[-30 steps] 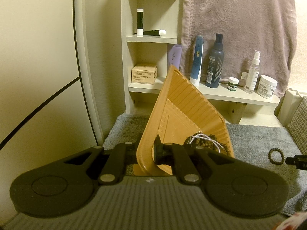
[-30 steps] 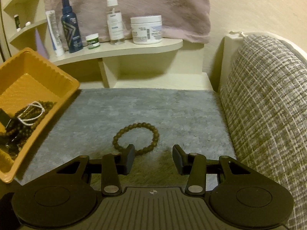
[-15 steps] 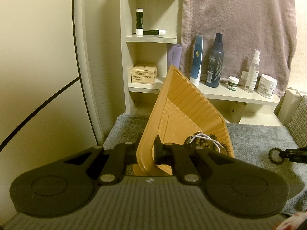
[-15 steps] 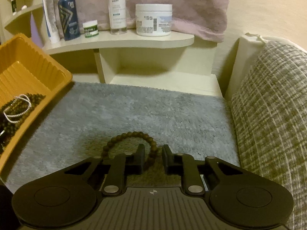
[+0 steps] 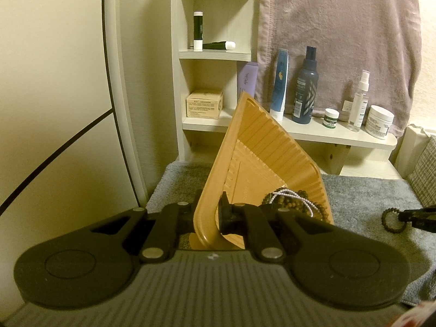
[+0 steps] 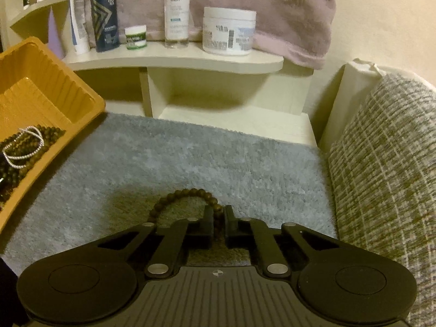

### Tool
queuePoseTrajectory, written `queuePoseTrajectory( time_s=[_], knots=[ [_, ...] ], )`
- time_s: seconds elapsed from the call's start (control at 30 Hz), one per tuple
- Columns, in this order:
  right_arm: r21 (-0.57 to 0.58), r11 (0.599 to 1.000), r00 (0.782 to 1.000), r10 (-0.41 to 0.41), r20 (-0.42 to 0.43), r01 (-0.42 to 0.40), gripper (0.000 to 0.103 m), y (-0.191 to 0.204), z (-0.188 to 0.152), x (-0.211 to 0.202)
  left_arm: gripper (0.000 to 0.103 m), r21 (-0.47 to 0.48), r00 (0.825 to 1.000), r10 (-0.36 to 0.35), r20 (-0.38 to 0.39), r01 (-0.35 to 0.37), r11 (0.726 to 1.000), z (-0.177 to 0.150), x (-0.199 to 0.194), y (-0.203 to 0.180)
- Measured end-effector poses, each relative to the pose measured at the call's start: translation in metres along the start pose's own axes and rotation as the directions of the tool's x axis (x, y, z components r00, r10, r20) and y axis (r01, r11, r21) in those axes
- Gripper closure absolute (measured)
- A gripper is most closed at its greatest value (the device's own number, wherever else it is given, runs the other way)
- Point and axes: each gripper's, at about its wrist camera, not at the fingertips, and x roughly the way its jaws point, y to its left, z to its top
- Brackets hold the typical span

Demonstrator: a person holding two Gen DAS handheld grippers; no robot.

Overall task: Organize jewelry
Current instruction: 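Lift the brown bead bracelet and carry it toward the tray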

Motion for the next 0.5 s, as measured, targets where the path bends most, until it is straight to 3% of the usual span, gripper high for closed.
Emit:
queuePoseTrajectory(
  time_s=[0.3, 0.5],
  knots=[
    [-0.098, 0.994, 0.993, 0.049, 0.109, -0.038, 0.096, 0.029, 0.027, -0.042, 0.095, -0.005, 1.0, -0.003, -0.001, 0.003, 1.0, 0.0, 0.0, 0.001],
    [-0.157, 0.978, 0.97, 0.162, 0.179, -0.134, 0.096, 0.06, 0.057, -0.077, 0.095, -0.025, 1.0, -0.011, -0.008, 0.011, 1.0, -0.001, 0.002, 0.005]
  ],
)
